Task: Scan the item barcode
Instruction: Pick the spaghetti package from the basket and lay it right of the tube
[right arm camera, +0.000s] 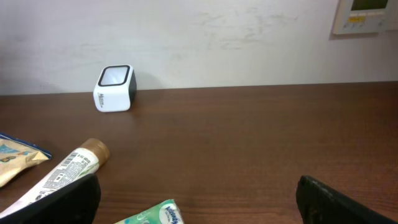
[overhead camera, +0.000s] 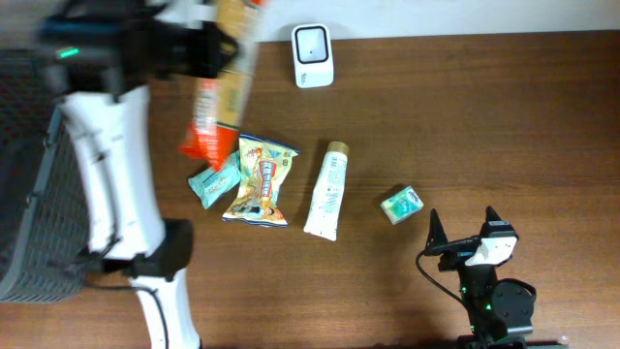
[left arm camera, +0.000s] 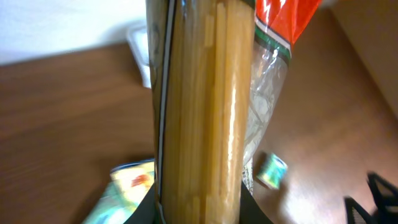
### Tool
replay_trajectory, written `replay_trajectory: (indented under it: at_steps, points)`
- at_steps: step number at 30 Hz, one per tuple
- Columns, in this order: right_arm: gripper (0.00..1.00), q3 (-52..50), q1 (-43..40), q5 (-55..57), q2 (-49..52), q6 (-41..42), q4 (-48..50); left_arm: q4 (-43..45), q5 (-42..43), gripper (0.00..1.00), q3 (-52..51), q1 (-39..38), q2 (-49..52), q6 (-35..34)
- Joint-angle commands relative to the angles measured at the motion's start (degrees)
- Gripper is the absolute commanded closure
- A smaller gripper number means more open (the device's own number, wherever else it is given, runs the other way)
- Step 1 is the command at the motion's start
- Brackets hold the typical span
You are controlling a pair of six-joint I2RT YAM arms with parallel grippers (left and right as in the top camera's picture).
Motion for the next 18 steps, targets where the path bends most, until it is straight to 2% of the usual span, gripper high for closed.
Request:
replay_trajectory:
  at_steps: [1, 3, 6, 11, 12, 16, 18]
  points:
    - [0.01, -0.46, -0.37, -0.09, -0.42, -0.37, -0.11, 3.28, 1.77, 1.00, -4.68, -9.35, 4.87, -0.63]
    - [0.01, -0.46, -0.37, -0.09, -0.42, -0.37, -0.09, 5.99, 1.09, 1.00, -8.83, -14.49, 8.61, -2.69]
    - [0.01, -0.46, -0.37, -0.09, -0.42, -0.37, -0.09, 11.13, -7.98, 1.00, -14.73, -19.91, 13.81, -14.19]
    - [0.01, -0.46, -0.37, -0.09, -0.42, -0.37, -0.09, 14.38, -17.84, 1.00, -19.76, -26.10, 18.91, -26.80]
    - [0.01, -0.46, -0.37, -0.09, -0.42, -0.37, -0.09, 14.82, -19.58, 1.00, -20.63, -27.78, 19.61, -28.57]
    - [0.01, -0.46, -0.37, -0.09, -0.42, -0.37, -0.11, 18.45, -21.22, 1.00, -26.43, -32.59, 19.93, -28.68]
    - [0.01, -0.46, -0.37, -0.09, -0.42, -0.37, -0.09, 20.70, -23.91, 1.00, -30.91, -33.90, 19.93, -31.91]
